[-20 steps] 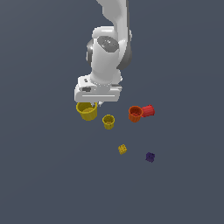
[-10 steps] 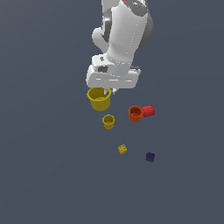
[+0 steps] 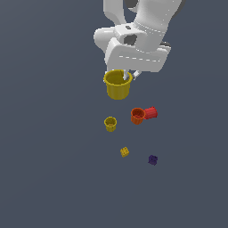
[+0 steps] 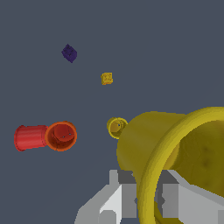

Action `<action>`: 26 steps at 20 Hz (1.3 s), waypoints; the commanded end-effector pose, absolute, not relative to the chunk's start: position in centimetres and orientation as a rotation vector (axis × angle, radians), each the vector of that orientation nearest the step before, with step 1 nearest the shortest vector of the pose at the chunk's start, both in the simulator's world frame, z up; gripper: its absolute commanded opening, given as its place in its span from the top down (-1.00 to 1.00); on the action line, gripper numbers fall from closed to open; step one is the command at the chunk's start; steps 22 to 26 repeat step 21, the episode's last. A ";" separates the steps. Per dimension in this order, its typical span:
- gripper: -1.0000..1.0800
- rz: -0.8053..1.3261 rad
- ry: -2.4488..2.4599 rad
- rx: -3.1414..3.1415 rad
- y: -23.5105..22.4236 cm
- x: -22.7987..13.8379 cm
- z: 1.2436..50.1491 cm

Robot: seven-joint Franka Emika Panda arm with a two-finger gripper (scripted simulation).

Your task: Pick up a designated object from a clutter of objects.

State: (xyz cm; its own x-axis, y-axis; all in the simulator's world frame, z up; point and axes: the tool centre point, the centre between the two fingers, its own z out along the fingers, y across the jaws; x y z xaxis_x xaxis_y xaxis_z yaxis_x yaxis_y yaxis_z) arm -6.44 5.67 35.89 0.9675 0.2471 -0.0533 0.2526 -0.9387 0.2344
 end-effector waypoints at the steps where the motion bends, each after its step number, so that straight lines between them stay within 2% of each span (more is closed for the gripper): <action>1: 1.00 -0.032 0.370 2.876 7.3 -6.3 38.0; 12: 1.00 -0.031 0.366 2.875 11.4 -5.6 43.2; 26: 1.00 -0.031 0.365 2.874 12.1 -5.3 44.1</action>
